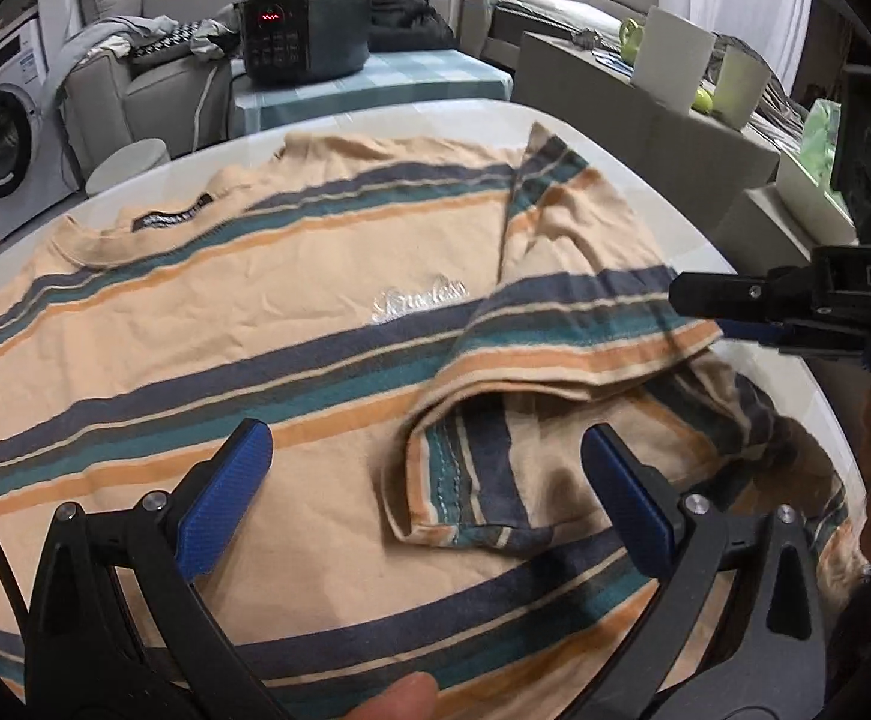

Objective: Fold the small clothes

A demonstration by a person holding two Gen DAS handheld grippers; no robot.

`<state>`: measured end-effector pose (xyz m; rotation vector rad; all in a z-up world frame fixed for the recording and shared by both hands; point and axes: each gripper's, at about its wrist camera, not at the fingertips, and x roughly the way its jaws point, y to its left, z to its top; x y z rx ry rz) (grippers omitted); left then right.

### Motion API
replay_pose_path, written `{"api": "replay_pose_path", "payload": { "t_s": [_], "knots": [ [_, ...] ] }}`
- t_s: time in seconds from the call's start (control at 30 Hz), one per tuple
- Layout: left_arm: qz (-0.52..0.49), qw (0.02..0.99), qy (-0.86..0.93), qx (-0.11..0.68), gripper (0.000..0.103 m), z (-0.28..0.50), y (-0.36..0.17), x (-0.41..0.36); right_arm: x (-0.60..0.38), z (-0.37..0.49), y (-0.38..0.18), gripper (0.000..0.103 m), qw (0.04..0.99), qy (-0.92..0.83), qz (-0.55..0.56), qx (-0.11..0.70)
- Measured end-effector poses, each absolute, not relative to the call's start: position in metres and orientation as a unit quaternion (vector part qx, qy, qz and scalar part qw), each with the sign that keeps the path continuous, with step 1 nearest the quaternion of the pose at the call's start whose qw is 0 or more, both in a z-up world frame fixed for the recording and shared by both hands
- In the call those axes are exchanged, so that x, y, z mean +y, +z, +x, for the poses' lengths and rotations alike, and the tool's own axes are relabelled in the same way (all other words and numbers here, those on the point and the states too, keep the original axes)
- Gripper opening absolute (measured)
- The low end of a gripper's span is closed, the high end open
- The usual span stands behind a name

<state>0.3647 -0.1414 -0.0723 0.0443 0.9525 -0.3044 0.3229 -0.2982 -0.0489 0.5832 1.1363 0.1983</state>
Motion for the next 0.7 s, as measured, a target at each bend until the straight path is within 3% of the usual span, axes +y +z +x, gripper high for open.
{"api": "replay_pose_path", "payload": {
  "t_s": [0.2,0.53,0.6,0.7],
  "knots": [
    [0.006,0.878,-0.167,0.449,0.102,0.365,-0.067,-0.136,-0.272,0.326,-0.028,0.005,0.819,0.123,0.237,0.508],
    [0.012,0.894,-0.178,0.411,0.097,0.385,-0.039,-0.137,-0.237,0.378,0.003,0.005,0.822,0.185,0.294,0.451],
    [0.016,0.897,-0.166,0.408,0.097,0.394,-0.039,-0.139,-0.225,0.392,-0.001,0.01,0.812,0.207,0.289,0.462],
    [0.004,0.896,-0.13,0.424,0.086,0.411,-0.047,-0.128,-0.224,0.399,-0.002,0.013,0.815,0.195,0.275,0.471]
  ]
}}
